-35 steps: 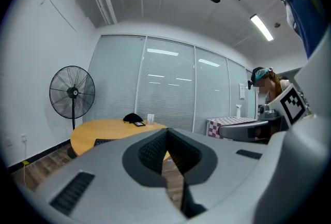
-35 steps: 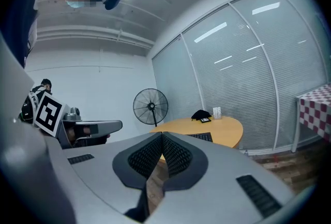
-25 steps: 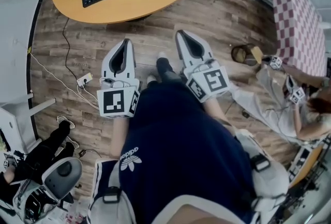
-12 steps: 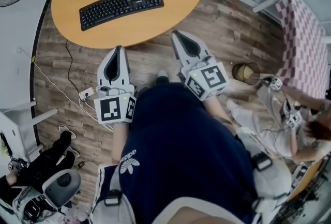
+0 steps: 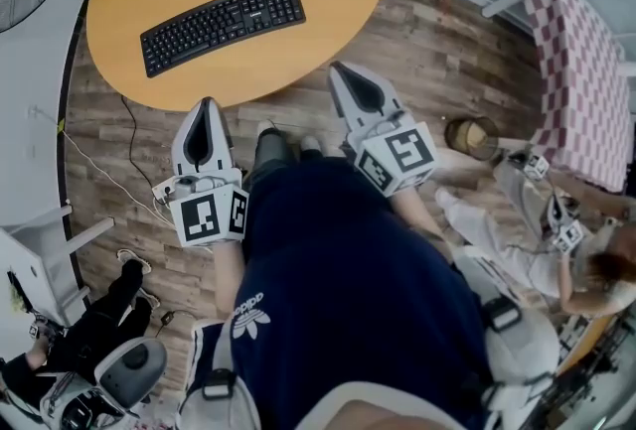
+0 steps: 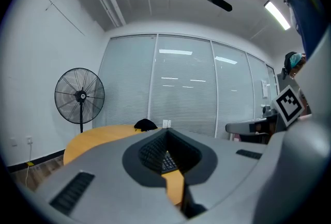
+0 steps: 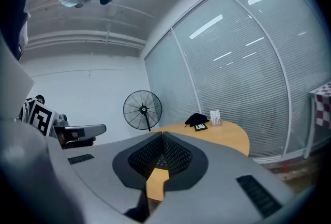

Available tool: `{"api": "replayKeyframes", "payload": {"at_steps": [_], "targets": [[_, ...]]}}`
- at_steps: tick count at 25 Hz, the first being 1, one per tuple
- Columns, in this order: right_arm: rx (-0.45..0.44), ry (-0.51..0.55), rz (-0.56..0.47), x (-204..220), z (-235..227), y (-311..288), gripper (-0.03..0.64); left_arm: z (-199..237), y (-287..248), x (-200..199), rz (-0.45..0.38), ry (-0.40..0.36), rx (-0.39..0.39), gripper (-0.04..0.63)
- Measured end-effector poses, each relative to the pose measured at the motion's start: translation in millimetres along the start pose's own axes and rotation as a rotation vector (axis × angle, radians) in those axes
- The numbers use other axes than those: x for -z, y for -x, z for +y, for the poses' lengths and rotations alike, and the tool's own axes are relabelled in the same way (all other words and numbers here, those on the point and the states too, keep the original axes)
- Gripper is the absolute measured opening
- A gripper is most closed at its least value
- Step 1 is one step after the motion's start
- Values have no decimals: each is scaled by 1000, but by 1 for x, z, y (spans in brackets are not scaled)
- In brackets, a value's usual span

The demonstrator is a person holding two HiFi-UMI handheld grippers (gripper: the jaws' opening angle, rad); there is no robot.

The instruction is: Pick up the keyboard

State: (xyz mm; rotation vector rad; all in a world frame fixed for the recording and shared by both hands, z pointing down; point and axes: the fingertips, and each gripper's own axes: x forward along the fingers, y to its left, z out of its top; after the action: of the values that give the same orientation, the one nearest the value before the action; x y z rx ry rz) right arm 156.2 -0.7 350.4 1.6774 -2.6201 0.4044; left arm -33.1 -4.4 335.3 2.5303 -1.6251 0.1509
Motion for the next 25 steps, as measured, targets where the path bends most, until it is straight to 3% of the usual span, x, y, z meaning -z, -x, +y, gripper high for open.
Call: {"api": "replayKeyframes", "payload": {"at_steps": [6, 13, 18, 25], "targets": [[50, -3, 21, 5, -6, -27, 3, 21, -24, 0, 8, 0, 29, 3], [130, -25, 24, -6, -6, -72, 3, 77, -63, -8, 25, -9, 68, 3], [202, -42, 36, -5, -9, -105, 3, 112, -100, -6, 37, -43, 139, 2], [246, -58, 62, 8, -1, -146, 3, 142, -127, 10, 97, -12, 224, 2]]}}
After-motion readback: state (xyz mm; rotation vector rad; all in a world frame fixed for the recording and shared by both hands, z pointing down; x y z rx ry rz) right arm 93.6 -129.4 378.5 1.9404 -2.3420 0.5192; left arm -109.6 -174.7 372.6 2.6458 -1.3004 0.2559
